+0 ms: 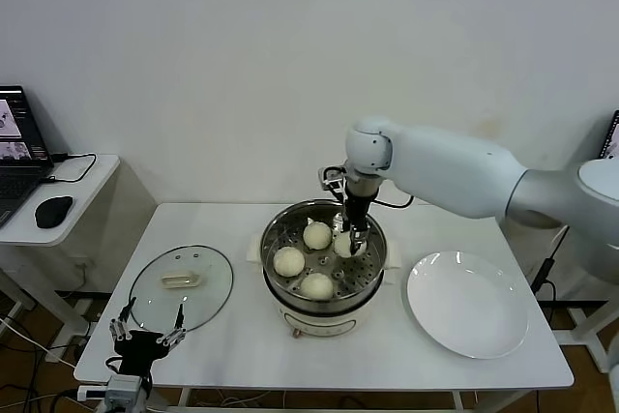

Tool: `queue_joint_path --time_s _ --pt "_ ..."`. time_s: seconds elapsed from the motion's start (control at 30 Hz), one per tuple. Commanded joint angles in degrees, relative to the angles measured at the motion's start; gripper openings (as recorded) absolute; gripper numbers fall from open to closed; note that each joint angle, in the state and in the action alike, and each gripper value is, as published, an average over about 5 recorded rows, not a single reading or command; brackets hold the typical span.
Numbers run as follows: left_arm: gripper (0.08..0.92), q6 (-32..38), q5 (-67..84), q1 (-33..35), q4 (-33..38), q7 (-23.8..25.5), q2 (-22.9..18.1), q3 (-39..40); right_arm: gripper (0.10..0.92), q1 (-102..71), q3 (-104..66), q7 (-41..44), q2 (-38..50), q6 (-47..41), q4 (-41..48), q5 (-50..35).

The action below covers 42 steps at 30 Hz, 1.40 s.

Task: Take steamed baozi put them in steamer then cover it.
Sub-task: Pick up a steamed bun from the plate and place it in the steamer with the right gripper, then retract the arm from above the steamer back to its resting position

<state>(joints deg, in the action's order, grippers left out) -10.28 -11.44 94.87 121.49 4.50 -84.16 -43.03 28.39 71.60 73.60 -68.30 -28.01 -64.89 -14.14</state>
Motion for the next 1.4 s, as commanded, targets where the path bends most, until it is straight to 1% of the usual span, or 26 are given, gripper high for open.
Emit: queue_joint_path --time_s 0.03,0.3,0.4,0.57,0.67,0.77,0.83,0.9,1.03,1.2,1.3,1.4 --pt "0.823 0.02 0.05 -0.16 -0.43 -0.02 -0.01 -0.03 0.501 -2.42 0.10 0.04 -0.64 -0.07 0.06 1.90" --pt "0.823 0.04 0.03 -0.45 -0.79 -0.06 -0.19 0.16 0.511 -2.23 0.15 -1.03 0.58 -0.30 -1.10 2.19" --pt "0.823 -0.03 0.00 -0.86 -0.85 0.14 -0.39 0.07 0.568 -1.17 0.13 -1.55 1.48 -0.39 -1.92 1.96" --pt "0.823 -0.47 -0.05 -1.94 -0.80 0.72 -0.95 -0.23 0.715 2.89 -0.07 -1.34 4.00 -0.94 -4.04 -0.79" --pt "0.823 -0.55 -0.20 -1.99 -0.49 1.00 -1.05 -0.07 0.787 5.40 0.03 -0.96 6.50 -1.10 -6.12 -2.29" --pt "0.823 -0.44 -0.51 -1.76 -0.53 0.95 -1.08 -0.01 0.817 6.61 -2.14 -1.47 10.54 -1.43 -8.74 -3.97" --pt "0.823 -0.29 -0.65 -1.57 -0.67 0.82 -1.05 -0.15 0.821 5.99 -6.24 -3.46 13.86 -1.60 -10.15 -5.81" --pt "0.823 0.09 -0.39 -1.38 -0.73 0.72 -0.98 -0.31 0.822 3.79 -11.92 -7.97 16.93 -1.27 -11.39 -8.55" --pt "0.823 1.51 0.95 -1.23 -1.04 0.80 -0.80 -0.26 0.823 -5.81 -26.81 -21.57 23.92 -0.24 -16.14 -14.74" --pt "0.823 2.81 1.44 -1.03 -1.31 0.59 -0.08 0.54 0.822 -18.51 -41.22 -45.16 33.00 3.69 -24.49 -24.63" --pt "0.823 2.54 2.33 -0.85 -0.16 -0.36 0.10 0.66 0.823 -29.83 -50.88 -55.72 37.76 6.31 -30.30 -26.74" --pt "0.823 2.38 3.60 -0.47 0.92 -1.56 1.08 1.05 0.823 -41.06 -61.58 -63.14 41.19 8.34 -34.93 -27.48"
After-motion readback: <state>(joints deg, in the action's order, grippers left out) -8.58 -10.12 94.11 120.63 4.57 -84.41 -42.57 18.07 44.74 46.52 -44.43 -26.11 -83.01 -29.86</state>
